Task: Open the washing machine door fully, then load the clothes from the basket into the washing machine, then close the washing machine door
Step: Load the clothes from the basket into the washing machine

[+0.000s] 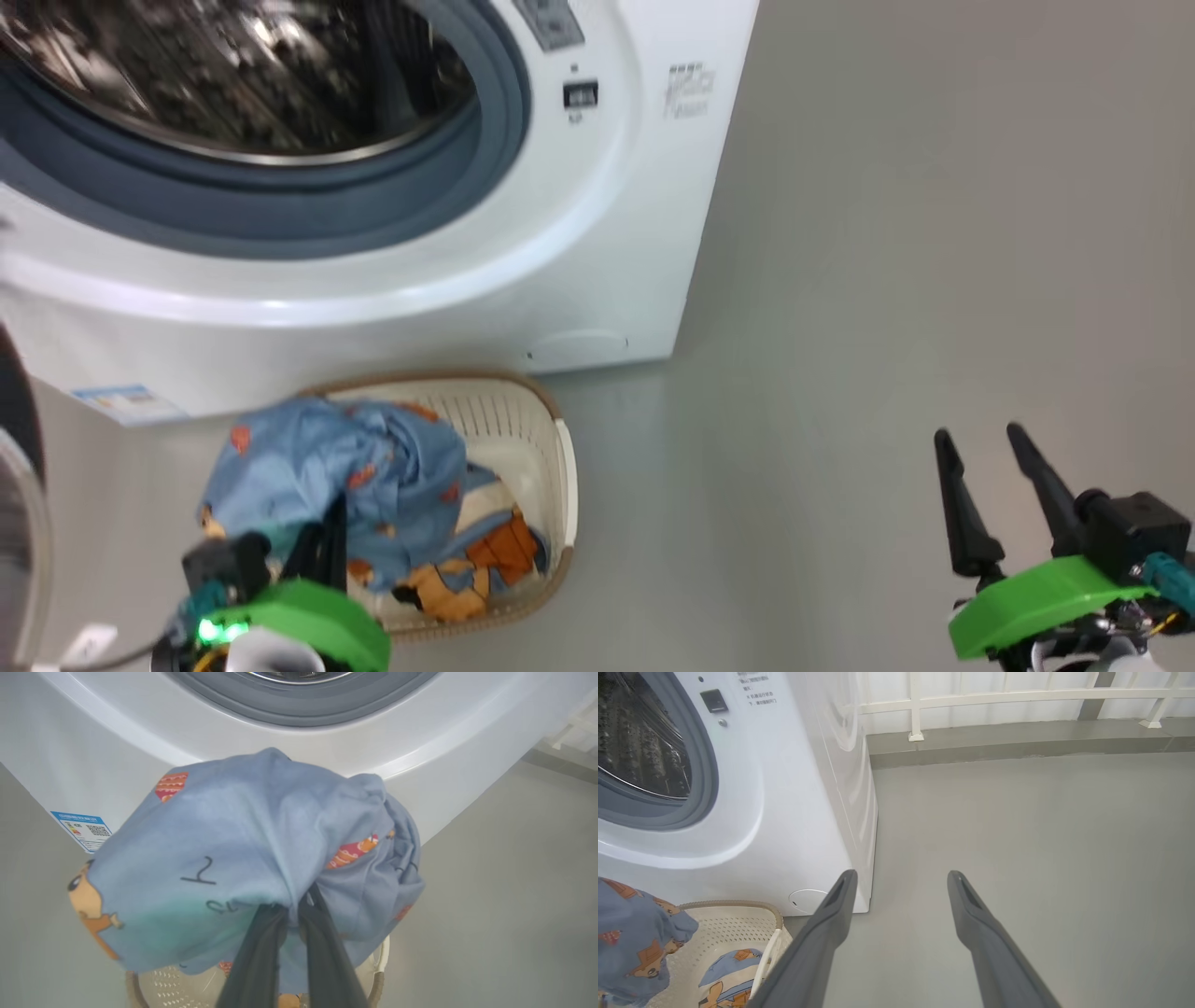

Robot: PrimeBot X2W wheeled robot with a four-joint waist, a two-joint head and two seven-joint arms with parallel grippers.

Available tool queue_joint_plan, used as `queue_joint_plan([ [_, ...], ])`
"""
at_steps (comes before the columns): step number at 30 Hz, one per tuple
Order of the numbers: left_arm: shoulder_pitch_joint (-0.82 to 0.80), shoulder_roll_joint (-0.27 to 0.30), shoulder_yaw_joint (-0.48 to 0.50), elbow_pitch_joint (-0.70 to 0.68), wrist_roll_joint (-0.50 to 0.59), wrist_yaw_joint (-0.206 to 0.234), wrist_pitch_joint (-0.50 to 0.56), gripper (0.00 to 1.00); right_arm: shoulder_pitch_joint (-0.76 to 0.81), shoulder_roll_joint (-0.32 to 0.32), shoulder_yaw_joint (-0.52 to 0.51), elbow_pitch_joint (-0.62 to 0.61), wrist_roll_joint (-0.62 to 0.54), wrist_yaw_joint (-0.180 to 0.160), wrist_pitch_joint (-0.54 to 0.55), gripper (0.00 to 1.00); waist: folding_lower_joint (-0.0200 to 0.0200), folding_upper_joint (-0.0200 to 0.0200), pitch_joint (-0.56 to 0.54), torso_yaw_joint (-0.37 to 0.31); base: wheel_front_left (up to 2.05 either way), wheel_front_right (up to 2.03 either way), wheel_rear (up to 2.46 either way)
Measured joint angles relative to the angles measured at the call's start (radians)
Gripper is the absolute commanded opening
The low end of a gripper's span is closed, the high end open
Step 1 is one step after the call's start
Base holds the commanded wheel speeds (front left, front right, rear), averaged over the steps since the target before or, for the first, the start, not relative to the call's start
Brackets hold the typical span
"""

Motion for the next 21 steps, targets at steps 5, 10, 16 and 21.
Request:
queue_joint_plan([
  [5,0.087,0.0,0.011,-0.042,0.017,0.015,0.0,0.0,0.031,-0.008,0.012,0.001,0.0,0.0,0.011,1.0,0.0,0.0,-0.073,0.004,0.0,0.0,0.0],
  [10,0.172,0.0,0.013,-0.081,0.023,0.033,0.0,0.0,0.079,-0.016,0.016,-0.002,0.002,0.0,0.032,1.0,0.0,0.0,-0.162,0.007,0.0,0.0,0.0],
  [16,0.25,0.012,0.012,-0.139,0.022,0.06,0.015,0.0,0.135,-0.019,0.031,-0.018,0.011,0.0,0.055,1.0,0.0,0.0,-0.265,0.019,0.0,0.0,0.0],
  [21,0.275,0.025,0.011,-0.177,0.022,0.075,0.034,0.0,0.15,-0.02,0.033,-0.031,0.011,0.0,0.062,1.0,0.0,0.0,-0.305,0.03,0.0,0.0,0.0],
])
